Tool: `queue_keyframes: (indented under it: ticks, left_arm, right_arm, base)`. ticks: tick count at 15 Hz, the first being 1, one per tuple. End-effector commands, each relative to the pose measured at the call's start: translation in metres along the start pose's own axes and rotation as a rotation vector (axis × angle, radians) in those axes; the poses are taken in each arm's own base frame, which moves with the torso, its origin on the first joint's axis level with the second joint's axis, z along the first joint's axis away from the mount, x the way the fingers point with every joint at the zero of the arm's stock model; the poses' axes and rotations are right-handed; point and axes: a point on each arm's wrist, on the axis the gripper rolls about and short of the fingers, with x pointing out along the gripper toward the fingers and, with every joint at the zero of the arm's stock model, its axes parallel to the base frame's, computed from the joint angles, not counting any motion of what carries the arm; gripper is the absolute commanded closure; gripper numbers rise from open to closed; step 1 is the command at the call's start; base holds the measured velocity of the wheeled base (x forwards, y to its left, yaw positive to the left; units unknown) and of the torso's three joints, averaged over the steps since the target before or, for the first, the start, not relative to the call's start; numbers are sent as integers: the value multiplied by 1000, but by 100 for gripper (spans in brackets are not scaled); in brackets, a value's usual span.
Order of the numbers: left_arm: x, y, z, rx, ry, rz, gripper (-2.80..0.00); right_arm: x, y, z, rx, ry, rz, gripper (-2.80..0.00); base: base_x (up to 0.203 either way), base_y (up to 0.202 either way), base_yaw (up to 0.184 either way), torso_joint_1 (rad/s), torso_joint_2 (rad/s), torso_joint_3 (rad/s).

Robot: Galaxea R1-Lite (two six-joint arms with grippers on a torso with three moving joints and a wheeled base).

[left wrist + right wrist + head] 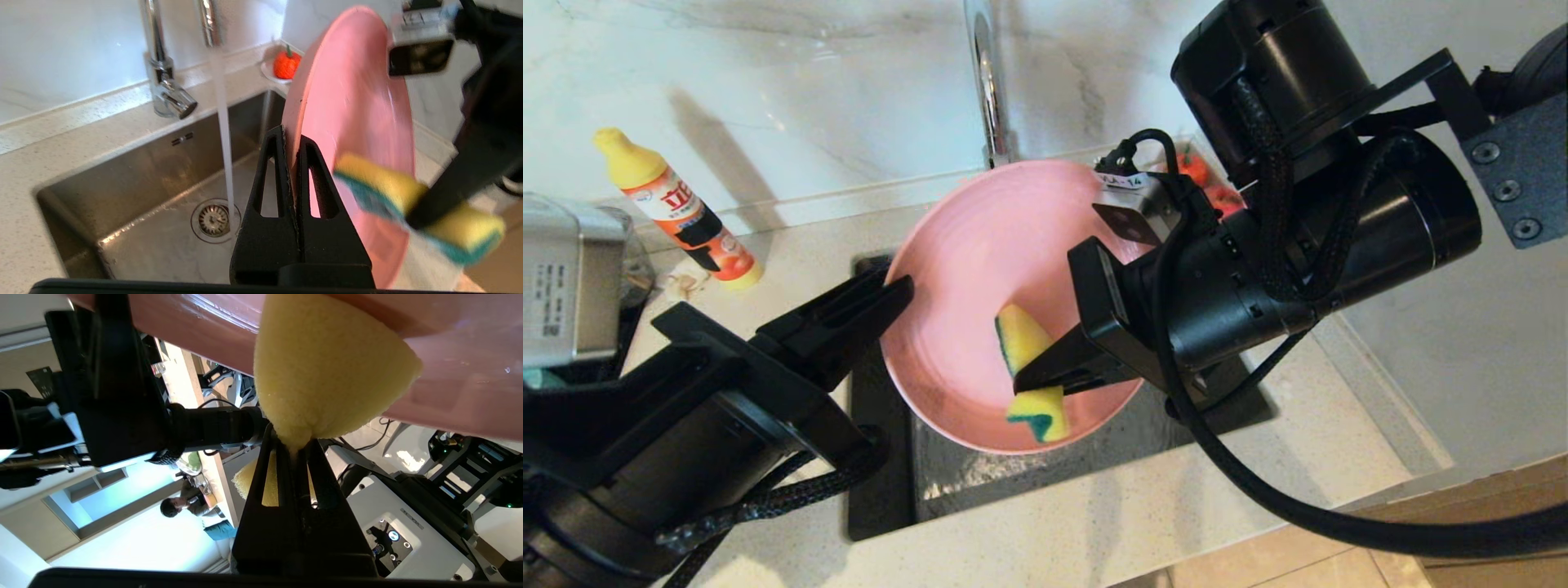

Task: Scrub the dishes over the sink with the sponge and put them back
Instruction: Wipe the plate

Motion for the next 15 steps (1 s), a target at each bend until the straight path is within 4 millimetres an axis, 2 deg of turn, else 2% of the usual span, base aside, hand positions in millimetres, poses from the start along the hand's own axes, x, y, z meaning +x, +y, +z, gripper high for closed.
queue_keyframes:
  ticks: [1,6,15]
  left_arm:
    - [-2,0,-1,2,1,1,0]
    - [-1,0,0,1,-5,-10,0]
    - [-5,-1,-13,16,47,-19,0]
  right_arm:
    - [-6,-5,5,18,-22,-8,0]
    - [-12,-13,14,20,-68,-34,0]
    - [-36,-9,14,4,-124,-20,0]
  base:
    - [0,0,0,0,0,0]
    - [0,0,0,0,0,0]
    - [0,0,0,0,0,0]
